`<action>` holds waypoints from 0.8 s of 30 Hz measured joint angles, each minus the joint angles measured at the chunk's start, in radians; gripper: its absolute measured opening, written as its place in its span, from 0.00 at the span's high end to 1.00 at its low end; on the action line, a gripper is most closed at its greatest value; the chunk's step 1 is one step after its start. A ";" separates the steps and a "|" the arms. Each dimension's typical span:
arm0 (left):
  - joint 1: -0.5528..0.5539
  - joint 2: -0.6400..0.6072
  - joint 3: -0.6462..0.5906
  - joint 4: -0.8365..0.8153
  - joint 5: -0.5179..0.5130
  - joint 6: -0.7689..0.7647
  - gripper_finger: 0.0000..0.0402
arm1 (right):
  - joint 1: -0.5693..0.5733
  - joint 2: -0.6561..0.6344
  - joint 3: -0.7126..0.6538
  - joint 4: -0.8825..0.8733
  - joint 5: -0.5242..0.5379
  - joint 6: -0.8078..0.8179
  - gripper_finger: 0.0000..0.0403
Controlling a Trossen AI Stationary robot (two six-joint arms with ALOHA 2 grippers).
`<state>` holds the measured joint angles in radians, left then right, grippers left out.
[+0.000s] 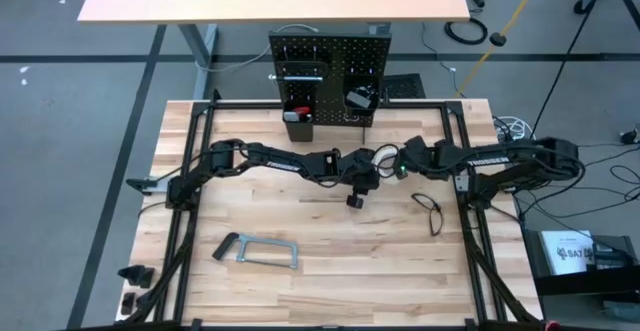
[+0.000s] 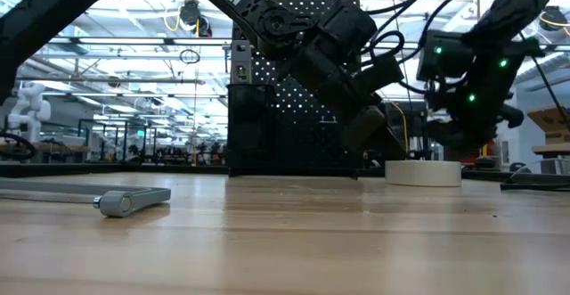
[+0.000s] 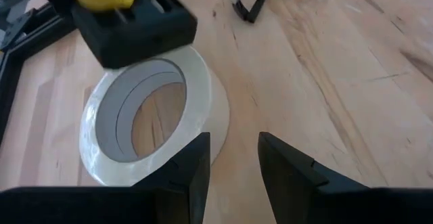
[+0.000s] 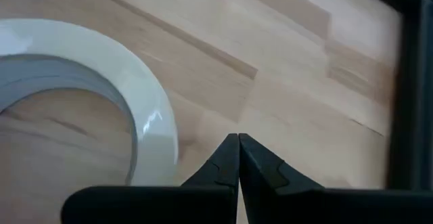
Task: Hang tools onto peg board
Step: Hang the white tape on the black peg board
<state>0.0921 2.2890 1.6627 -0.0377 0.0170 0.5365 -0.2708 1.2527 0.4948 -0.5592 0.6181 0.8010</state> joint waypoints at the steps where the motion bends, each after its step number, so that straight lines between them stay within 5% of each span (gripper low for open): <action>1: 0.000 0.000 0.000 -0.003 0.000 0.000 0.68 | -0.012 0.010 -0.009 0.034 -0.011 -0.022 1.00; 13: 0.002 -0.001 0.000 -0.052 -0.023 0.058 0.68 | -0.035 0.011 -0.040 0.235 -0.251 -0.170 1.00; 24: 0.003 -0.022 0.005 -0.210 -0.008 0.050 0.68 | 0.005 0.011 -0.041 0.339 -0.353 -0.284 1.00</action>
<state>0.0956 2.2671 1.6676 -0.2473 0.0094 0.5867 -0.2657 1.2636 0.4541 -0.2205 0.2647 0.5174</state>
